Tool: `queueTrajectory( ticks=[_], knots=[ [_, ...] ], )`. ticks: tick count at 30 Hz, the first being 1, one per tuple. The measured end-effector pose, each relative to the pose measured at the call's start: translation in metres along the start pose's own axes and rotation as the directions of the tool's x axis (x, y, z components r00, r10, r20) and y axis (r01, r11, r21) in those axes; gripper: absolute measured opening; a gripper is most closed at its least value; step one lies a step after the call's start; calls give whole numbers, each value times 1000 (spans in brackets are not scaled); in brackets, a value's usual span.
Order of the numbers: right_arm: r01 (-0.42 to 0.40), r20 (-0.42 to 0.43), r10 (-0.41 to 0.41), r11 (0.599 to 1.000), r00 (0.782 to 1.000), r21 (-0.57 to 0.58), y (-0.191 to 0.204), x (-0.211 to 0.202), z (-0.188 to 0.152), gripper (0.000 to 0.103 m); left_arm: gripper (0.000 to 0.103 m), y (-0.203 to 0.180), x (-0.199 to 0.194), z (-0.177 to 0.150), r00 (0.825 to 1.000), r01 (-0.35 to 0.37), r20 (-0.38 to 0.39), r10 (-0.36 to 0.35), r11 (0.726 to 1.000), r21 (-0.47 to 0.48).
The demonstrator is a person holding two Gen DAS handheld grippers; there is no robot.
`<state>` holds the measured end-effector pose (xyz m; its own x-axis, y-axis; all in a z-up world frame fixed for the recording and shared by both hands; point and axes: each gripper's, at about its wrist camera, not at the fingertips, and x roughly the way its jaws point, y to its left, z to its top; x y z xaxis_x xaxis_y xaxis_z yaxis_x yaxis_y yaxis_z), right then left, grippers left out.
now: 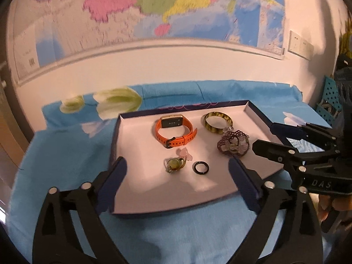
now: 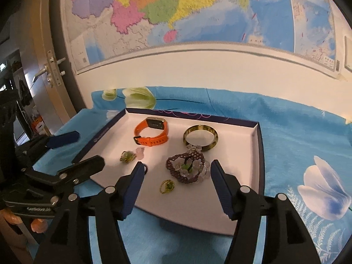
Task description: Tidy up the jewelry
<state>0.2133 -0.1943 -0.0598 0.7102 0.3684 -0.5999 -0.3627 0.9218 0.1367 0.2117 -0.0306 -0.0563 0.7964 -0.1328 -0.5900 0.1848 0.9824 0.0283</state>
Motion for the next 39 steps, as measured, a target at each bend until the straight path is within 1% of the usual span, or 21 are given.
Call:
queueTrajectory(
  ticks=[1,3,7,8,9,11,13,18,21,24,26,30,33,39],
  knots=[
    [10,11,-10,1000,1000,-5,2,-5,-2,66,98,0,-6,-1,1000,-8,12,8,1000,1],
    [16,40,-16,1000,999,-4,6,-15,-5,76,98,1,-20,-5,999,-9,32,9,1000,-1],
    [63,95,-61,998,994,-20,18,-40,-15,87,98,6,-45,-12,996,-40,73,42,999,-29],
    [71,108,-68,997,992,-23,20,-44,-18,93,98,7,-51,-13,996,-42,80,45,998,-40],
    [82,126,-78,996,989,-25,24,-50,-21,96,98,9,-58,-16,994,-51,90,56,997,-55],
    [107,154,-98,993,983,-47,33,-63,-29,96,98,10,-66,-21,992,-67,99,72,996,-60],
    [137,160,-126,989,979,-60,40,-70,-35,96,98,10,-74,-26,990,-90,105,97,993,-70],
    [156,183,-143,986,973,-61,49,-87,-49,96,98,9,-95,-37,985,-103,133,114,991,-88],
    [149,206,-140,988,969,-28,49,-101,-52,96,98,4,-110,-43,975,-135,170,146,988,-76],
    [155,237,-149,988,960,-5,51,-113,-56,96,98,2,-124,-45,969,-126,200,142,988,-92],
    [161,252,-155,987,955,-2,53,-120,-59,96,98,-1,-132,-47,963,-133,223,149,987,-89],
    [159,259,-155,987,953,2,56,-129,-62,96,98,-7,-141,-52,962,-129,232,143,989,-73],
    [163,276,-159,987,948,6,58,-138,-65,96,98,-10,-150,-56,958,-131,247,145,989,-74],
    [178,307,-170,984,937,1,64,-154,-70,96,98,-14,-168,-61,944,-156,285,169,985,-69]
  ],
)
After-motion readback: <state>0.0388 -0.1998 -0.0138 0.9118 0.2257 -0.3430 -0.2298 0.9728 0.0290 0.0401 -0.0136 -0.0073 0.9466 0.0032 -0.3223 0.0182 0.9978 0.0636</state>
